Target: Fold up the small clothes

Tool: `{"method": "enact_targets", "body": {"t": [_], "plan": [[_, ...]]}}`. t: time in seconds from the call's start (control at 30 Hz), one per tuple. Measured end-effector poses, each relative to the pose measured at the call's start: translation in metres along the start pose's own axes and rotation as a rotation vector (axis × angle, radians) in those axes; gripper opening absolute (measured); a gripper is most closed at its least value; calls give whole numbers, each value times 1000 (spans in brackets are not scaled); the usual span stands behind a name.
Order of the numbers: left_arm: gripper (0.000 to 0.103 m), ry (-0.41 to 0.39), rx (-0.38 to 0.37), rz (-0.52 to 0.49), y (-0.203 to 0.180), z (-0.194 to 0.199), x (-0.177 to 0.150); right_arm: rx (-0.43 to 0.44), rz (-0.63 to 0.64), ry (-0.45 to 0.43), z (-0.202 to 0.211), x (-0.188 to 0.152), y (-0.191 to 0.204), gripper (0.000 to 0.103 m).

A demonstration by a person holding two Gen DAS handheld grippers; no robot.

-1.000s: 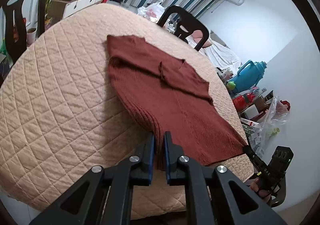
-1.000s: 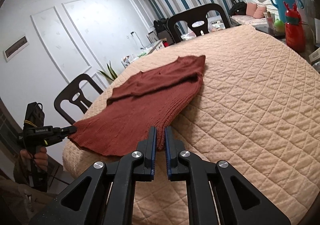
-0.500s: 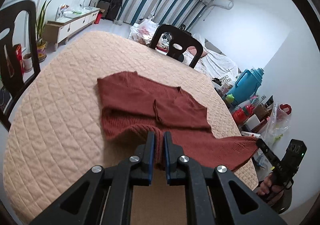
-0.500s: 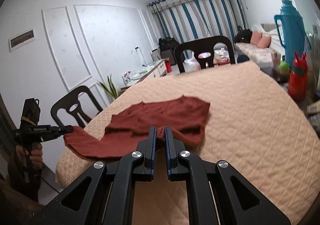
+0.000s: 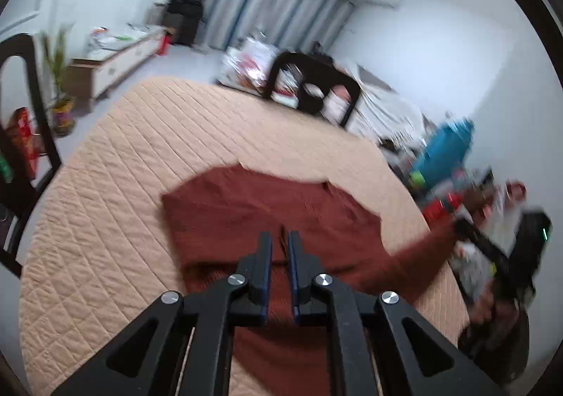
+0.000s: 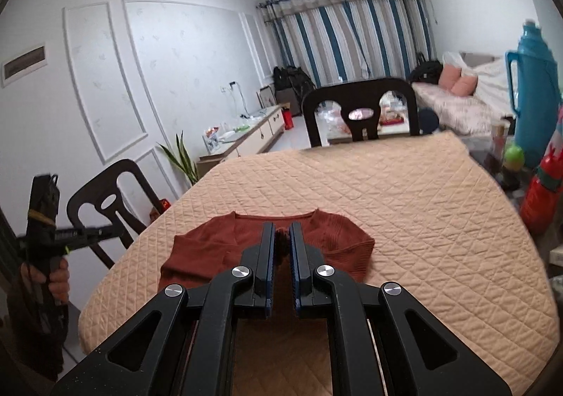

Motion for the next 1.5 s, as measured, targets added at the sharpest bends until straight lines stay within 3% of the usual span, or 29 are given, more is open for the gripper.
{"method": "enact_targets", "body": {"t": [0.1,0.17,0.37,0.47,0.67,0.8,0.93,1.1,1.17,1.23,1.37,1.4,1.47,1.5], "plan": [[14,83,-11,-82,-4,-10,-23,3,0,28,-13,-4,-1,7],[34,143,-11,-153,-10,-16,-44,3,5,38,-17,-7,1,7],[57,311,-70,-302,-33,-29,-103,-13,2,81,-31,-19,-2,7],[59,377,-64,-302,-39,-32,-123,-12,3,91,-33,-25,0,7],[60,410,-22,-318,-50,-31,-147,-3,5,94,-33,-32,2,7],[60,390,-7,-371,-66,-31,-158,1,9,94,-31,-34,2,8],[60,380,43,-459,-78,-30,-169,5,1,93,-28,-37,-1,7],[60,362,134,-500,-82,-35,-172,11,-6,81,-22,-40,-5,8],[50,378,135,-519,-85,-38,-179,11,-10,78,-20,-40,-7,8],[49,367,140,-522,-87,-41,-180,12,-12,76,-20,-40,-8,8],[35,351,159,-532,-91,-41,-182,19,-19,73,-18,-42,-10,7],[30,347,158,-543,-94,-42,-183,20,-20,72,-17,-43,-10,7],[8,341,156,-546,-97,-41,-183,23,-19,69,-16,-44,-10,8],[6,336,160,-547,-97,-41,-182,23,-19,69,-15,-44,-10,8]]}}
Point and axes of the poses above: each gripper's, at about its wrist camera, not at the fingertips, and z roughly against the way its jaws point, y to its left, x to its top, the point moved 3 cm from there along -z, roughly the way its jaws point, and after that the axes turned 3 degrees about x, right-handed, at the moved point
